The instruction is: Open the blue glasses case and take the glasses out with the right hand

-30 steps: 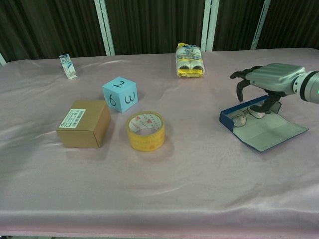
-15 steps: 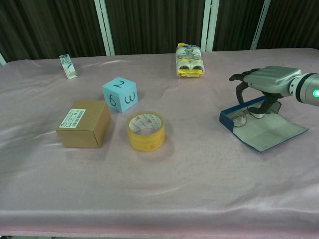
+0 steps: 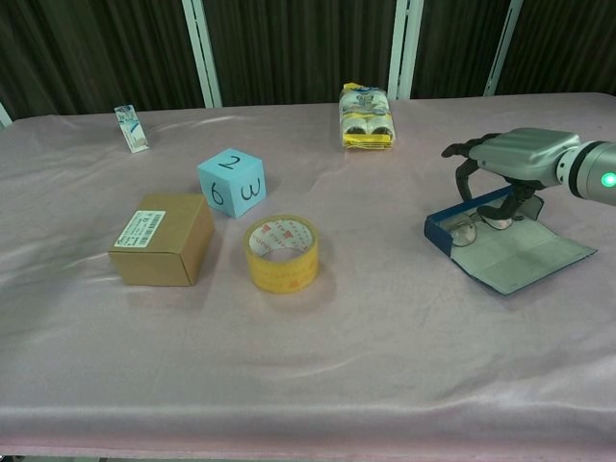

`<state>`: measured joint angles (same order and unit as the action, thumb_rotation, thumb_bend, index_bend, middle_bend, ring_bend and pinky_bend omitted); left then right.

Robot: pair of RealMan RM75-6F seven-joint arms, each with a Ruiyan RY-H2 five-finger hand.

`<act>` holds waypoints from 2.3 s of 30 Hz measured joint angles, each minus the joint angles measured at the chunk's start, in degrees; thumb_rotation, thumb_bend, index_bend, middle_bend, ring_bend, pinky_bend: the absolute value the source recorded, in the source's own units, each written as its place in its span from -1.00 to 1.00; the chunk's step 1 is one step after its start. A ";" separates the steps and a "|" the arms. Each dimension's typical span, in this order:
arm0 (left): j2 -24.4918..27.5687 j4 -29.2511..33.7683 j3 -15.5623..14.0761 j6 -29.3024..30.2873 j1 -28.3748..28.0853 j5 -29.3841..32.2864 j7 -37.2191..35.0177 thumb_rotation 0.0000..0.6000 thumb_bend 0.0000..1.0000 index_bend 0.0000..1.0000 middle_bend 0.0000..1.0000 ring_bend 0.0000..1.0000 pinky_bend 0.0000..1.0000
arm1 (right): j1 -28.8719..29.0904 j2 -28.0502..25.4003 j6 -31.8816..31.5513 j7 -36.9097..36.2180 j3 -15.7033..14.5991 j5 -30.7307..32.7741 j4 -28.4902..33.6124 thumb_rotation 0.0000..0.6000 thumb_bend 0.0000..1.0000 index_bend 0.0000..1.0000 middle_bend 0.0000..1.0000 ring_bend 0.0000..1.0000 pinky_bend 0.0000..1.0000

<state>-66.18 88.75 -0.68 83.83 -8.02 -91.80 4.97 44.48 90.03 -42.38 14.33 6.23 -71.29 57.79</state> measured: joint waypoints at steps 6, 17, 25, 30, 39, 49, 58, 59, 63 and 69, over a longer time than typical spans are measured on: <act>0.02 0.00 -0.02 -0.05 -0.03 -0.02 -0.06 1.00 -0.16 -1.00 -1.00 -1.00 -0.91 | 0.02 0.00 0.24 0.19 0.01 0.27 -0.03 1.00 0.11 0.17 -0.76 -1.00 -1.00; 0.03 0.07 -0.04 -0.07 -0.06 -0.04 -0.02 1.00 -0.16 -1.00 -1.00 -1.00 -0.91 | 0.06 -0.23 0.23 0.15 0.09 0.29 0.25 1.00 0.11 0.15 -0.76 -1.00 -1.00; 0.05 0.01 -0.04 0.01 -0.06 -0.13 -0.14 1.00 -0.16 -1.00 -1.00 -1.00 -0.91 | 0.05 -0.46 0.22 0.30 0.14 0.43 0.66 1.00 0.13 0.22 -0.76 -1.00 -1.00; 0.03 -0.04 -0.04 0.02 -0.07 -0.12 -0.16 1.00 -0.16 -1.00 -1.00 -1.00 -0.91 | 0.07 -0.30 -0.09 0.03 0.35 0.44 0.69 1.00 0.15 0.29 -0.76 -1.00 -1.00; 0.02 -0.07 -0.07 -0.02 -0.09 -0.15 -0.14 1.00 -0.16 -1.00 -1.00 -1.00 -0.91 | -0.17 -0.51 -2.81 -0.47 1.18 -0.12 1.14 1.00 0.15 0.25 -0.76 -1.00 -1.00; -0.03 -0.01 -0.10 -0.25 -0.23 -0.18 0.01 1.00 -0.16 -1.00 -1.00 -1.00 -0.91 | -1.21 0.08 -9.08 4.75 1.17 -1.79 1.24 1.00 0.15 0.20 -0.76 -1.00 -1.00; -0.03 0.01 -0.20 -0.65 -0.46 -0.28 -0.11 1.00 -0.16 -1.00 -1.00 -1.00 -0.91 | -2.94 3.81 -18.70 12.30 0.08 -6.01 -2.26 1.00 0.15 0.18 -0.76 -1.00 -1.00; -0.02 0.01 -0.20 -0.64 -0.46 -0.29 -0.13 1.00 -0.16 -1.00 -1.00 -1.00 -0.91 | -3.19 4.45 -19.74 13.28 -0.17 -6.69 -3.02 1.00 0.15 0.18 -0.76 -1.00 -1.00; 0.04 0.00 -0.20 -0.60 -0.48 -0.31 -0.33 1.00 -0.16 -1.00 -1.00 -1.00 -0.91 | -4.02 6.29 -22.41 16.19 -0.88 -8.31 -5.24 1.00 0.15 0.17 -0.76 -1.00 -1.00; 0.09 -0.03 -0.24 -0.84 -0.58 -0.24 -0.45 1.00 -0.16 -1.00 -1.00 -1.00 -0.91 | -5.43 9.02 -25.43 19.14 -1.73 -10.13 -7.83 1.00 0.15 0.16 -0.76 -1.00 -1.00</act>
<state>-66.09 88.72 -0.92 82.99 -8.60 -92.04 4.53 39.05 99.05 -67.80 33.47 4.50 -81.43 49.96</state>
